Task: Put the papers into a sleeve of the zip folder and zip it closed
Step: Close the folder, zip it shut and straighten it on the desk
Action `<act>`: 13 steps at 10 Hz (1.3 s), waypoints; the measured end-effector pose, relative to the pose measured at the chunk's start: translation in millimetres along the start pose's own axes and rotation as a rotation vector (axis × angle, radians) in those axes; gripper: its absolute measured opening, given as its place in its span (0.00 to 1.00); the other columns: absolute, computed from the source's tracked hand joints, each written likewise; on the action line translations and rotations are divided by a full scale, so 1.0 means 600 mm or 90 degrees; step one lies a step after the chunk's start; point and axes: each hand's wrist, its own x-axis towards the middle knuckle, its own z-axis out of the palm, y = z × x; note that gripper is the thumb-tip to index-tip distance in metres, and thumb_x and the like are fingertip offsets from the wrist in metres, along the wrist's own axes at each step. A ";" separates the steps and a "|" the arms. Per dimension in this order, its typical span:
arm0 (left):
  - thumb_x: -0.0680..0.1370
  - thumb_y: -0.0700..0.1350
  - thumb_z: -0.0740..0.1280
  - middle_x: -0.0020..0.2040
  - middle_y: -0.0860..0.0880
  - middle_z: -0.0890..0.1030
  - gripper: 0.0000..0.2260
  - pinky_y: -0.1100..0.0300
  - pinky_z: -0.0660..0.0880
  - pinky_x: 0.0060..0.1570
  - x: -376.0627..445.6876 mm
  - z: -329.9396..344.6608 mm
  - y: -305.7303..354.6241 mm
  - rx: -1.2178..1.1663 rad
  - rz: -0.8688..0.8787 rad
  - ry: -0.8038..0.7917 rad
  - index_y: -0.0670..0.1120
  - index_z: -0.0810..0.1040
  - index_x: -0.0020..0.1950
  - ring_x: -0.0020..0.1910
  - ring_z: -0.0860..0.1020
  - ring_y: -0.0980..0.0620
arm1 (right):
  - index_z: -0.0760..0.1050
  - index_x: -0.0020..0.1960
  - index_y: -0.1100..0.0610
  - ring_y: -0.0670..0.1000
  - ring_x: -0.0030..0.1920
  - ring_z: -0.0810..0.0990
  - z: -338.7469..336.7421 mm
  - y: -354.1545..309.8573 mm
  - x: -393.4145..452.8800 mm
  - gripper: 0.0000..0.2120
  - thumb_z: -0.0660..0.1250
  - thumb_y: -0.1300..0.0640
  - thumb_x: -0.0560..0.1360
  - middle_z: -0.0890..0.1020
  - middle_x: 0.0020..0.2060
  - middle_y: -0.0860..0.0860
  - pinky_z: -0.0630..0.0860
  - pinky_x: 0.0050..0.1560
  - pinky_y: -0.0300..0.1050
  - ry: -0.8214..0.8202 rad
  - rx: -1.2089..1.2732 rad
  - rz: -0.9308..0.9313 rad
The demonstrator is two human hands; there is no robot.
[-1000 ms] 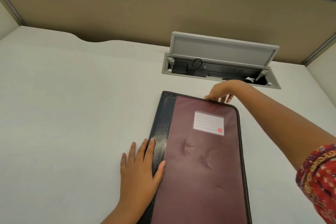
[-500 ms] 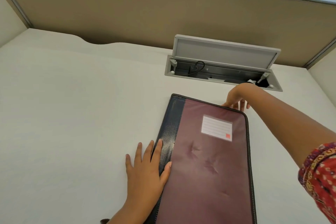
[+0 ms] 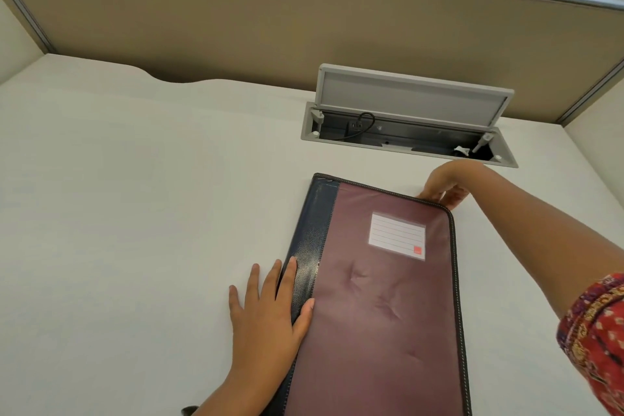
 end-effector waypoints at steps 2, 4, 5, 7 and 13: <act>0.77 0.63 0.41 0.63 0.50 0.77 0.28 0.36 0.71 0.55 -0.001 -0.002 0.001 -0.006 0.000 0.001 0.52 0.65 0.69 0.64 0.73 0.41 | 0.77 0.51 0.57 0.52 0.45 0.79 0.009 -0.031 -0.022 0.07 0.64 0.55 0.77 0.78 0.50 0.53 0.76 0.53 0.48 -0.044 0.090 -0.148; 0.77 0.63 0.42 0.63 0.50 0.77 0.28 0.36 0.71 0.55 -0.002 -0.003 0.001 -0.010 -0.006 0.000 0.53 0.65 0.69 0.64 0.73 0.42 | 0.76 0.52 0.55 0.50 0.52 0.75 0.019 -0.030 -0.035 0.19 0.57 0.41 0.77 0.78 0.51 0.50 0.73 0.54 0.45 -0.018 0.059 -0.176; 0.77 0.64 0.42 0.63 0.50 0.77 0.28 0.35 0.71 0.55 -0.002 -0.002 0.001 -0.008 -0.010 -0.003 0.53 0.65 0.70 0.64 0.73 0.42 | 0.74 0.53 0.55 0.52 0.54 0.75 0.016 -0.011 -0.038 0.25 0.53 0.36 0.76 0.76 0.53 0.51 0.72 0.47 0.44 0.061 -0.083 -0.109; 0.77 0.63 0.42 0.63 0.51 0.77 0.28 0.35 0.70 0.55 -0.004 -0.003 0.000 -0.004 -0.010 -0.005 0.53 0.65 0.69 0.64 0.73 0.42 | 0.75 0.55 0.56 0.51 0.45 0.80 0.015 0.014 -0.032 0.27 0.53 0.35 0.76 0.79 0.51 0.54 0.75 0.41 0.43 0.040 -0.107 -0.029; 0.77 0.63 0.41 0.62 0.50 0.78 0.28 0.35 0.71 0.53 -0.002 0.000 0.001 -0.007 -0.002 -0.005 0.52 0.66 0.69 0.63 0.74 0.42 | 0.79 0.36 0.60 0.50 0.35 0.80 0.003 0.014 -0.047 0.34 0.51 0.32 0.74 0.82 0.33 0.52 0.72 0.28 0.34 -0.123 -0.083 0.157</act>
